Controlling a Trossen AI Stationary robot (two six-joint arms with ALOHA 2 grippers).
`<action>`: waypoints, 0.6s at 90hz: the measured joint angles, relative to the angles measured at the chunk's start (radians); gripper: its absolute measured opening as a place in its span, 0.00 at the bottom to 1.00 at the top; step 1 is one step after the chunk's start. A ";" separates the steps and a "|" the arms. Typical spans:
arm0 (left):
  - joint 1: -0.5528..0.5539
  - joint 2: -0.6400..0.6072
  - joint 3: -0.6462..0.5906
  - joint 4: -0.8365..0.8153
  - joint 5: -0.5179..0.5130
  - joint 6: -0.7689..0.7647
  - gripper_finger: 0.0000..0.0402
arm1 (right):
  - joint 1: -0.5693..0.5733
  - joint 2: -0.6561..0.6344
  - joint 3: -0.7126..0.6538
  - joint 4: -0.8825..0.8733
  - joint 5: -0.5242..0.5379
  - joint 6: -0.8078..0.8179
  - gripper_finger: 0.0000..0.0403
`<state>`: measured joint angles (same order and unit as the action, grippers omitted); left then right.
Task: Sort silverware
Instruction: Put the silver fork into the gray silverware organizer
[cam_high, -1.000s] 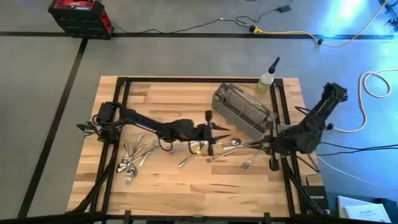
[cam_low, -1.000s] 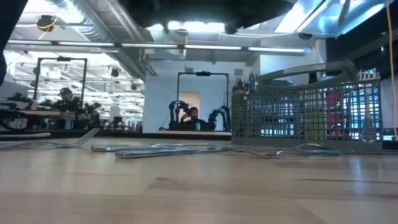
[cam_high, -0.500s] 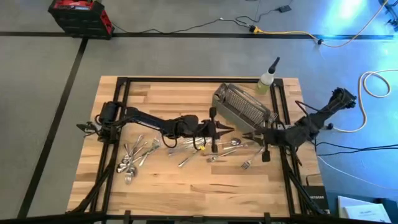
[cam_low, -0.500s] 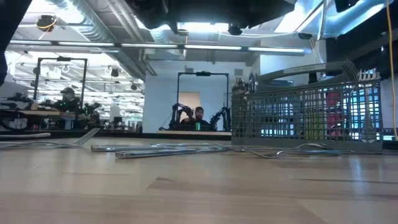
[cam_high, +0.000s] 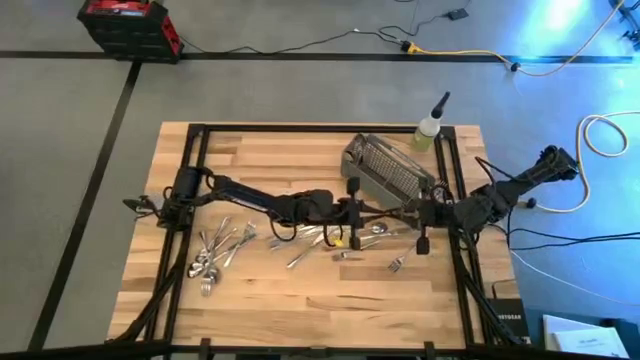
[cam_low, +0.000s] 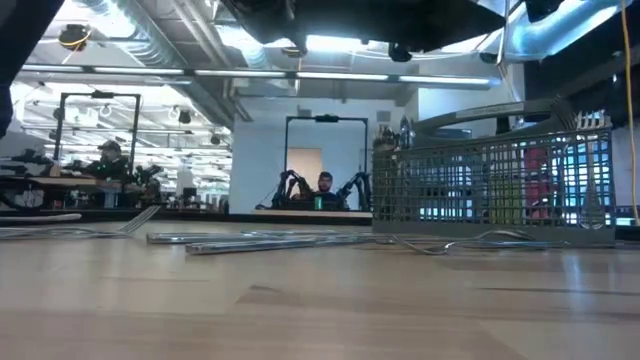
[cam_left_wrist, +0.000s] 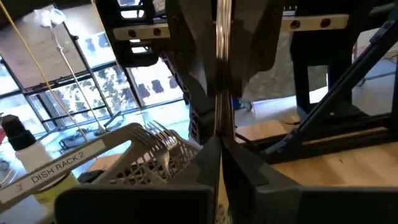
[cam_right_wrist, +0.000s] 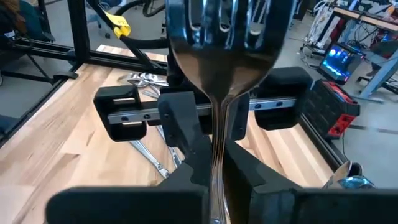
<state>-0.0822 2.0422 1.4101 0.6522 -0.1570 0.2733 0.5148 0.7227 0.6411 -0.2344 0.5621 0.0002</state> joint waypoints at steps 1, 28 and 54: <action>0.000 0.000 0.000 0.001 0.000 0.000 0.00 | 0.000 0.000 0.000 0.000 -0.001 0.000 0.00; 0.002 0.002 0.012 0.037 0.015 -0.016 0.00 | 0.000 0.000 0.000 0.047 -0.005 -0.009 0.00; 0.004 0.002 0.048 0.046 0.016 -0.005 0.00 | 0.000 0.015 0.000 0.080 0.001 -0.031 0.00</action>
<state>-0.0784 2.0438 1.4580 0.6978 -0.1406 0.2680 0.5147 0.7382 0.6411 -0.1541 0.5631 -0.0306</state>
